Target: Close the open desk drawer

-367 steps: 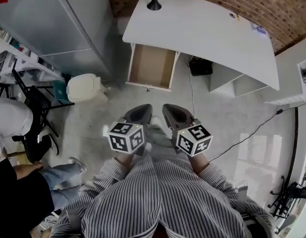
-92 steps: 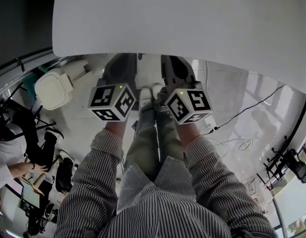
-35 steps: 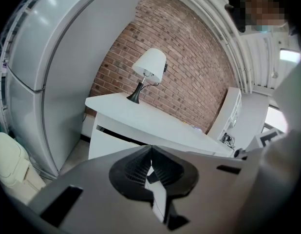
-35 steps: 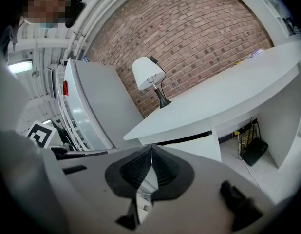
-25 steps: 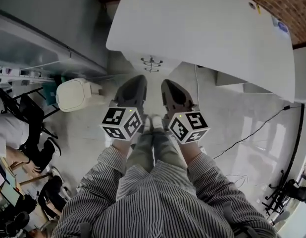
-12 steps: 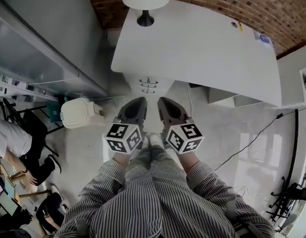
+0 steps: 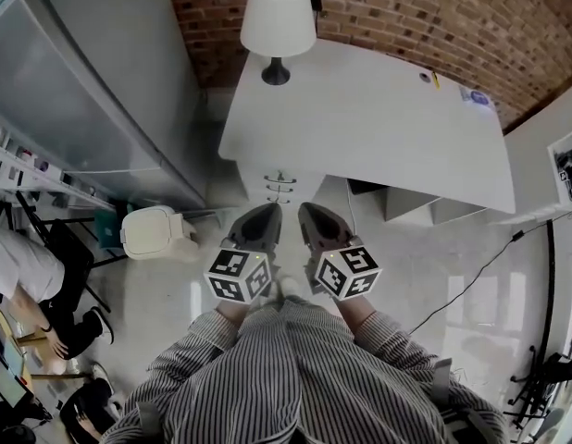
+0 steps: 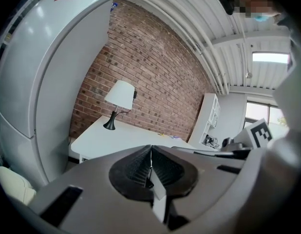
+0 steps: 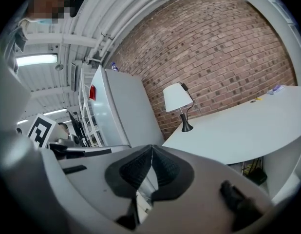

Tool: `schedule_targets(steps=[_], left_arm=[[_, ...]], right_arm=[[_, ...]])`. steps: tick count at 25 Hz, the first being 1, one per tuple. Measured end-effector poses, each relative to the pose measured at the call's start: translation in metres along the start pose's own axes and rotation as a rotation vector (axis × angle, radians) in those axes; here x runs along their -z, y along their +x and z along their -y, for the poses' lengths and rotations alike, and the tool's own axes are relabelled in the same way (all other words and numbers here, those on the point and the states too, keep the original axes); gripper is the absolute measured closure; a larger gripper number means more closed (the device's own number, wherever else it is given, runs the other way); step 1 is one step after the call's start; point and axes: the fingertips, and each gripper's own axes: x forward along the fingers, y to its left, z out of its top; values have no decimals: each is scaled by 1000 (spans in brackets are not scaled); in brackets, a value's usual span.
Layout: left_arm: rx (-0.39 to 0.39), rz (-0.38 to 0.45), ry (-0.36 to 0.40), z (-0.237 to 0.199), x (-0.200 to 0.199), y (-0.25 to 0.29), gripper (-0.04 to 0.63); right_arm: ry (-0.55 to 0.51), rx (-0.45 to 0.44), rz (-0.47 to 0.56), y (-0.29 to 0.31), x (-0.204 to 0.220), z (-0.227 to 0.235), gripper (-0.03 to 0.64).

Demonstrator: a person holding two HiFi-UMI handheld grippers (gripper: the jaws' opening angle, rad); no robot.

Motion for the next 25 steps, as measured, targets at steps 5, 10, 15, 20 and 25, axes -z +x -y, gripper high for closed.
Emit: schedule_targets(steps=[5, 10, 15, 20, 25], left_arm=[[19, -1, 0, 4, -3, -6, 583], [41, -4, 6, 4, -9, -8, 583], [72, -6, 19, 7, -15, -6, 583], [74, -4, 30, 5, -19, -4, 583], [74, -9, 44, 7, -22, 0, 583]], right_arm=[[-18, -2, 15, -8, -9, -3, 600], [-72, -18, 28, -13, -19, -9, 600], [-115, -41, 51, -12, -35, -13, 600], [-131, -54, 53, -9, -38, -14, 600], [-133, -54, 58, -8, -43, -11, 600]])
